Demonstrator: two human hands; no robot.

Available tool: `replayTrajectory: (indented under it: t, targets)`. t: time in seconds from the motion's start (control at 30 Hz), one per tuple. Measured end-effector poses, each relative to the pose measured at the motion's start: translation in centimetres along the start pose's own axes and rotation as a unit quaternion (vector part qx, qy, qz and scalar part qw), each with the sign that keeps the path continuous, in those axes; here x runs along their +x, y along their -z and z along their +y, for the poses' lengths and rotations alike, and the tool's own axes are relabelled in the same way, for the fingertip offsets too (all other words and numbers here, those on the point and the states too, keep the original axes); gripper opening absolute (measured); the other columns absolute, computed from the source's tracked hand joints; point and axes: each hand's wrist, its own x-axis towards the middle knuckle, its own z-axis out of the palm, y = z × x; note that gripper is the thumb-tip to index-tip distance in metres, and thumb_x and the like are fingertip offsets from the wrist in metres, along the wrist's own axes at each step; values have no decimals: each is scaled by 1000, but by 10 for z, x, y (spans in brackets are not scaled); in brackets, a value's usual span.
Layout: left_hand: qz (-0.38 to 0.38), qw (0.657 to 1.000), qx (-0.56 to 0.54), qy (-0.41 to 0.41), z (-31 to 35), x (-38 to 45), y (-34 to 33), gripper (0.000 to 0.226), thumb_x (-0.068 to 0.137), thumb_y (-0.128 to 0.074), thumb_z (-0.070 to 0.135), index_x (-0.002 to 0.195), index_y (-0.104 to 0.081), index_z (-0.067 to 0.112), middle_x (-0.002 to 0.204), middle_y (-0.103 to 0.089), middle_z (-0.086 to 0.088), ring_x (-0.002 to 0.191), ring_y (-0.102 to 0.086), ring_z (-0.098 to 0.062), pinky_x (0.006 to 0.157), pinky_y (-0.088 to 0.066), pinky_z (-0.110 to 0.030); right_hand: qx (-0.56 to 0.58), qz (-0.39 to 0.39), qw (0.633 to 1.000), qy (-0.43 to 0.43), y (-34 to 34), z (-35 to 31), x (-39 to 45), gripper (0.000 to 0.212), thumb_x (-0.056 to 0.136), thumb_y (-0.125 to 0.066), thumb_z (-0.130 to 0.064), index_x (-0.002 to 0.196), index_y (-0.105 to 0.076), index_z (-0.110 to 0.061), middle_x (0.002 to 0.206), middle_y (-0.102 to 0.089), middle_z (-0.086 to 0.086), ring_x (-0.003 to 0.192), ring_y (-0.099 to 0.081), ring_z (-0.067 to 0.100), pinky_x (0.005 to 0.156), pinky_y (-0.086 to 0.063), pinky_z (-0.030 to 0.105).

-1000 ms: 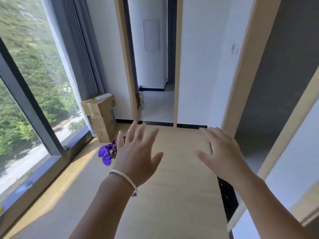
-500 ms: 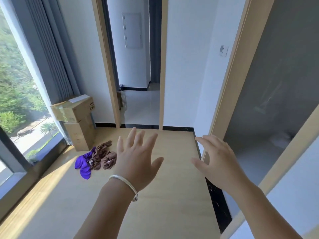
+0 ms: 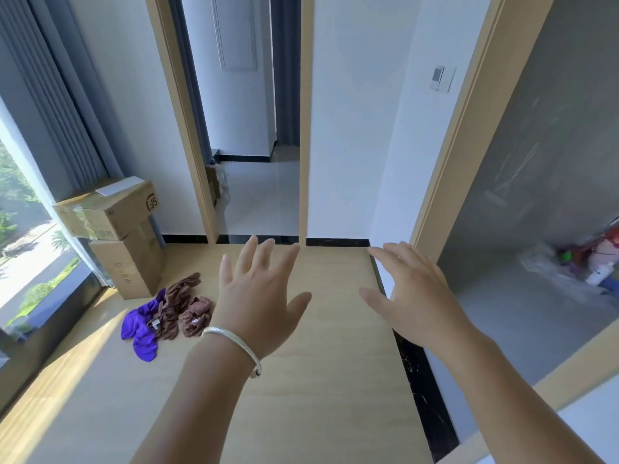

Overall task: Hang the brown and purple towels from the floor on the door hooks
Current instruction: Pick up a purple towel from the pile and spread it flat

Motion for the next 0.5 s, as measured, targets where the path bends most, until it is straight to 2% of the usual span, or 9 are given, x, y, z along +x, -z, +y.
replayTrajectory:
  t: [0.27, 0.5]
  targets:
    - [1, 1000, 2, 10, 22, 92, -39, 69, 92, -38, 61, 149, -5, 39, 160, -8, 2, 148, 7, -21, 118, -1, -52, 18, 0, 999, -28, -17, 63, 71, 63, 88, -52, -54, 145, -33, -35, 151, -29, -11, 145, -13, 12, 118, -16, 45]
    - [39, 998, 13, 39, 53, 199, -63, 69, 90, -37, 66, 148, -13, 37, 157, -20, 2, 148, -3, -21, 118, -7, -50, 25, -7, 999, -24, -12, 141, 168, 64, 88, -52, -56, 145, -34, -33, 153, -28, -7, 146, -9, 15, 119, -14, 43]
